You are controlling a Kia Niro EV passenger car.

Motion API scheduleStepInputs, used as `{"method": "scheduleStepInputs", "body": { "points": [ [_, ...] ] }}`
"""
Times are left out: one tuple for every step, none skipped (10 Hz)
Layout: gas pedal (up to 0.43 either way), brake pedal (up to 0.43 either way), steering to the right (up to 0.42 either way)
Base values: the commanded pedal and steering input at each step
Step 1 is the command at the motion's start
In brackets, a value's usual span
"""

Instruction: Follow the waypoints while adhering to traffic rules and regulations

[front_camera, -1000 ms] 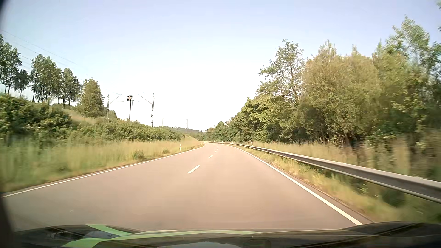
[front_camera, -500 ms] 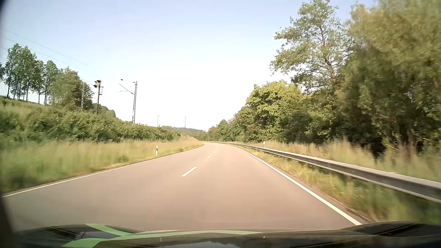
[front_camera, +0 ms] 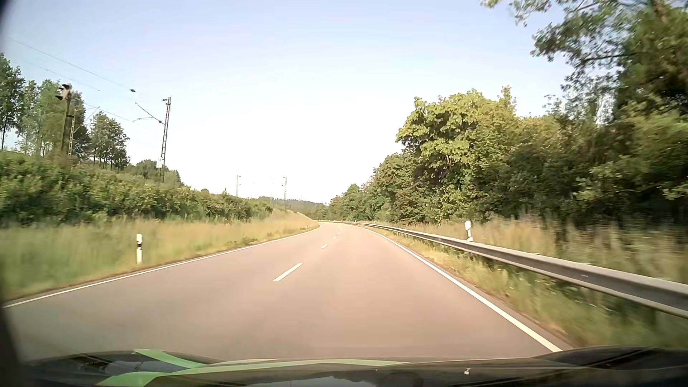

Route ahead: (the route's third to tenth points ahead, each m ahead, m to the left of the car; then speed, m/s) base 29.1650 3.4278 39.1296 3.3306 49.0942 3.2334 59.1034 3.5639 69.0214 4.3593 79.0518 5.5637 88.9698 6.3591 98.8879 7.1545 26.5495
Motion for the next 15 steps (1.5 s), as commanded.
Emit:
{"method": "scheduleStepInputs", "body": {
  "points": [
    [0.209, 0.000, -0.009],
    [0.209, 0.000, -0.009],
    [0.189, 0.000, -0.009],
    [0.157, 0.000, -0.009],
    [0.157, 0.000, -0.009],
    [0.157, 0.000, -0.009],
    [0.169, 0.000, -0.009],
    [0.189, 0.000, -0.009],
    [0.197, 0.000, -0.009],
    [0.209, 0.000, -0.009],
    [0.220, 0.000, -0.009],
    [0.220, 0.000, -0.009],
    [0.220, 0.000, -0.009],
    [0.220, 0.000, -0.009],
    [0.220, 0.000, -0.008]
  ]
}}
